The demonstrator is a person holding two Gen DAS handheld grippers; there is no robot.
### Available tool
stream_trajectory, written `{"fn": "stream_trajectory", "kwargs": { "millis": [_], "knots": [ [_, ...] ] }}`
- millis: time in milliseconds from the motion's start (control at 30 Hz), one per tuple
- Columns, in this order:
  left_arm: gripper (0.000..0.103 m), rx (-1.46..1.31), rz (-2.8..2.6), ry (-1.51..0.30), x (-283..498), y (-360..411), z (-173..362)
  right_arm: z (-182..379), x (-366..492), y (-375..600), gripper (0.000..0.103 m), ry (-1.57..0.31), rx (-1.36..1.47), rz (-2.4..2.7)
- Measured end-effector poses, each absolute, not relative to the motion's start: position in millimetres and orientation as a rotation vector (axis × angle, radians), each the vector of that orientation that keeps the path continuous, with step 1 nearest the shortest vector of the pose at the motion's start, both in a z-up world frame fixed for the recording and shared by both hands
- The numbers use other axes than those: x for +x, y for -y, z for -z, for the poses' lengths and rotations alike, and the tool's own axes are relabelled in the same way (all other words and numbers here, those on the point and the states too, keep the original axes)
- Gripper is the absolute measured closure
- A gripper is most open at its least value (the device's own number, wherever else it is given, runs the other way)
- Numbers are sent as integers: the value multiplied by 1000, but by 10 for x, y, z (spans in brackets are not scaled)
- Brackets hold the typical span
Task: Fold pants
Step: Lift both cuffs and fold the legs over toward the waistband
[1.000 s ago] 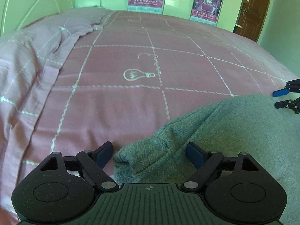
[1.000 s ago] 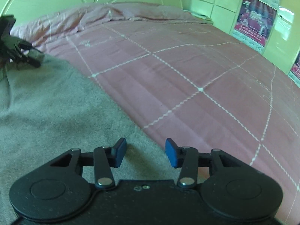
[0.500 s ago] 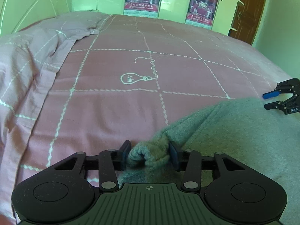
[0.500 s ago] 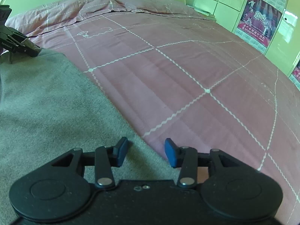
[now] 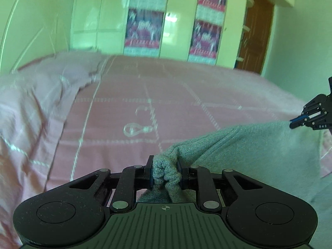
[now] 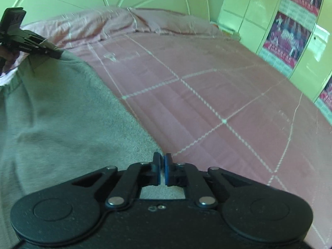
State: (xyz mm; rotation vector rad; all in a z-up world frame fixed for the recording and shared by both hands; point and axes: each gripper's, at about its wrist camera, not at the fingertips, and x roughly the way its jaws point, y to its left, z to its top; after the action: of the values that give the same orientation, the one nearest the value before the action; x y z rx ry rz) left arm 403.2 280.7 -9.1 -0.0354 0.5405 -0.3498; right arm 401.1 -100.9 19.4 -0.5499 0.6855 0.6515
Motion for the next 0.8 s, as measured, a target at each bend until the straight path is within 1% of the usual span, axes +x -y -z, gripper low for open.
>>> {"fn": "stream_trajectory", "kwargs": {
  "millis": [233, 300, 367, 400, 433, 467, 500, 533, 567, 700, 800],
  "knots": [
    [82, 54, 406, -366, 3183, -2709, -377, -677, 2936, 1052, 103, -577, -613, -647],
    [82, 117, 418, -350, 2918, -2636, -415, -717, 2550, 1005, 103, -556, -663, -641],
    [79, 166, 421, -363, 2660, -2565, -412, -677, 2193, 959, 103, -550, -705, -635],
    [70, 141, 413, -378, 2545, -2565, -386, -623, 2011, 926, 103, -545, -716, -620],
    [57, 121, 401, -399, 2447, -2576, -342, -546, 1860, 918, 103, -556, -719, -607],
    [48, 93, 370, -428, 2292, -2585, -282, -458, 1728, 901, 97, -574, -723, -590],
    [34, 70, 338, -459, 2175, -2591, -213, -382, 1610, 912, 89, -578, -717, -564],
    [30, 44, 324, -470, 2029, -2596, -147, -326, 1483, 934, 89, -570, -685, -541],
    [29, 11, 313, -471, 1916, -2609, -87, -290, 1400, 961, 89, -576, -638, -523],
    [28, -164, 198, -486, 1565, -2616, 39, -220, 1197, 1052, 89, -583, -490, -447],
    [28, -236, 102, -539, 1495, -2544, 148, -218, 1134, 1124, 89, -566, -405, -411]
  ]
}}
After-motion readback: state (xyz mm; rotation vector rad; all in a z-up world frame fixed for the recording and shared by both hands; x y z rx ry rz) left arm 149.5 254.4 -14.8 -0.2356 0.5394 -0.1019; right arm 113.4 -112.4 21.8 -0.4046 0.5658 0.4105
